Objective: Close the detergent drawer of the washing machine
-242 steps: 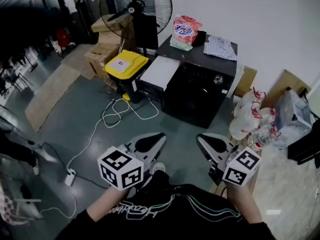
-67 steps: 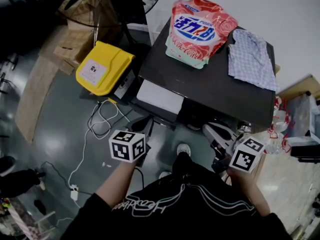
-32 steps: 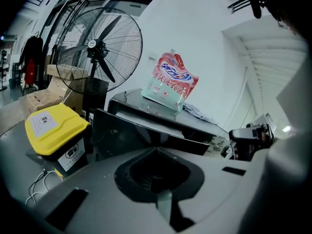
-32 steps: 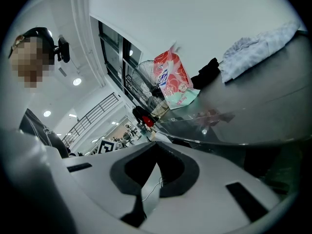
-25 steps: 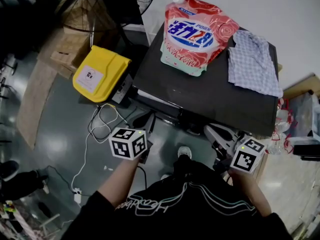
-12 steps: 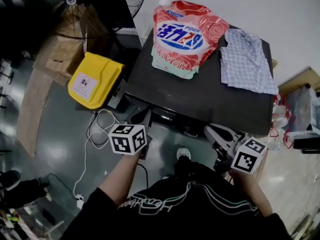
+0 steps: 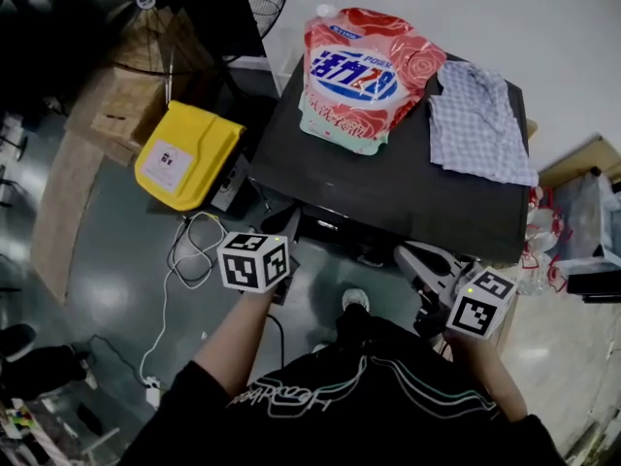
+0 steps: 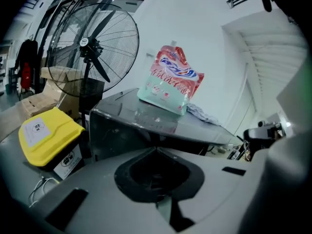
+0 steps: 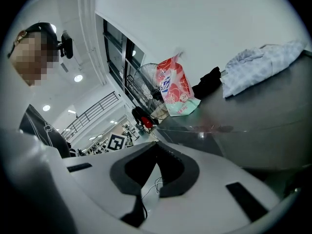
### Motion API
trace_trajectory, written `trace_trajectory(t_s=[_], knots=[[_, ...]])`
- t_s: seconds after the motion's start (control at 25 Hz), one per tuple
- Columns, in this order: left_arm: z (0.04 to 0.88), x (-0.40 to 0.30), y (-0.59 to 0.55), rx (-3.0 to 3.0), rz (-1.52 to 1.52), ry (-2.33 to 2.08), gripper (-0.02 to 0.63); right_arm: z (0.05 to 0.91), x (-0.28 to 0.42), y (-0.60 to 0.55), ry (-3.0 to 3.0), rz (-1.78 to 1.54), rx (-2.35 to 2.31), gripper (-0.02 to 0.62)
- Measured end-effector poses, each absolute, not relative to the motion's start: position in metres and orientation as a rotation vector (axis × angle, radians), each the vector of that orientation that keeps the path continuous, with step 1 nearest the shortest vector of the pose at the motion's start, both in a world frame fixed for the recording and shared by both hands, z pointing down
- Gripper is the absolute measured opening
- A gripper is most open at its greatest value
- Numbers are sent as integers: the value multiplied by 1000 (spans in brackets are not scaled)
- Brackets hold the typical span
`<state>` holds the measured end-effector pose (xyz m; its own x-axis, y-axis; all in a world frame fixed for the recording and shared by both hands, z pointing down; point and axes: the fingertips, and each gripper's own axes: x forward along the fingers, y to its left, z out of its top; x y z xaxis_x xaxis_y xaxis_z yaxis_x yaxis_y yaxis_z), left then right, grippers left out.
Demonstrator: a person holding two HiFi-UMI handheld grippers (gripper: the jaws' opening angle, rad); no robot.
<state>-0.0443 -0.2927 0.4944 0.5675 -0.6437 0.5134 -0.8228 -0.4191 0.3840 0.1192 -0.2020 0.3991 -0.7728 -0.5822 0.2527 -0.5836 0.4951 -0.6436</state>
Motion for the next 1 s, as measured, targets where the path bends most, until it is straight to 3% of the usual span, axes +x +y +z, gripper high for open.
trace_trajectory(t_s=[0.6,1.0], knots=[[334,-37,-165,2513,111,-1003,25,335,72,-137,-2866,1004,998,26],[289,-58,-87,2578,35,-969,25,302,51,-74,-2918,851,1046,26]])
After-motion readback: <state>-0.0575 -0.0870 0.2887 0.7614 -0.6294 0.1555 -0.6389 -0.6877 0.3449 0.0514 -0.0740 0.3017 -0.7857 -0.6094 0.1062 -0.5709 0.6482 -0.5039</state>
